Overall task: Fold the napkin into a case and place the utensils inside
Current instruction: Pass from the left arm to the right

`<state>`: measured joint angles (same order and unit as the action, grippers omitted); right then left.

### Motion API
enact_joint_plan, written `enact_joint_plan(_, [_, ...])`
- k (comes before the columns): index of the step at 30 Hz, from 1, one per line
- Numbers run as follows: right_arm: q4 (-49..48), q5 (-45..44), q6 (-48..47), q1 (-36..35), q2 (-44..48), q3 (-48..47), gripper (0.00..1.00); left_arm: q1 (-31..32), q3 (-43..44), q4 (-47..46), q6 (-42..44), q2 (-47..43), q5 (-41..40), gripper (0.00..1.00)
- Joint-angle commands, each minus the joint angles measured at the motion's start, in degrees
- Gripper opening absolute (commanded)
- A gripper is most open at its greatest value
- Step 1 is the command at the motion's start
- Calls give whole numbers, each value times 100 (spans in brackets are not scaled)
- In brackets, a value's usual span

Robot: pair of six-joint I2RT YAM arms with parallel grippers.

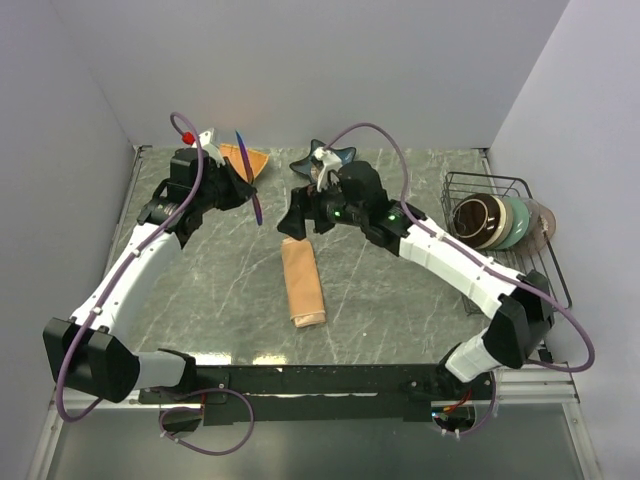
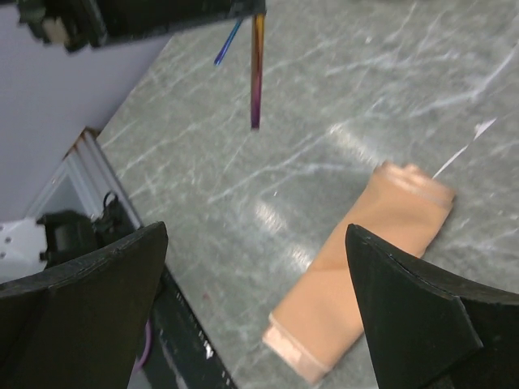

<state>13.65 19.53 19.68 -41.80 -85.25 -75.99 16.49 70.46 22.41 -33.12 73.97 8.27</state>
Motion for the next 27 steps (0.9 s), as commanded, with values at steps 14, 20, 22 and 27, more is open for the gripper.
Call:
enact_joint_plan(14, [-785,-459,-78,-434,-1555,-1445,81,38,47,-370,-467,-357,386,1])
enact_joint_plan(20, [-846,-371,-79,-504,-1775,-1665,48,38,-58,-369,-572,-454,438,1])
enact_joint_plan(22, [-846,-397,-79,-531,-1810,-1683,36,38,-67,-361,-590,-454,465,1])
enact_joint_plan(27, [-864,-345,62,-531,-1784,-1683,0,38,-111,-290,-608,-542,395,2])
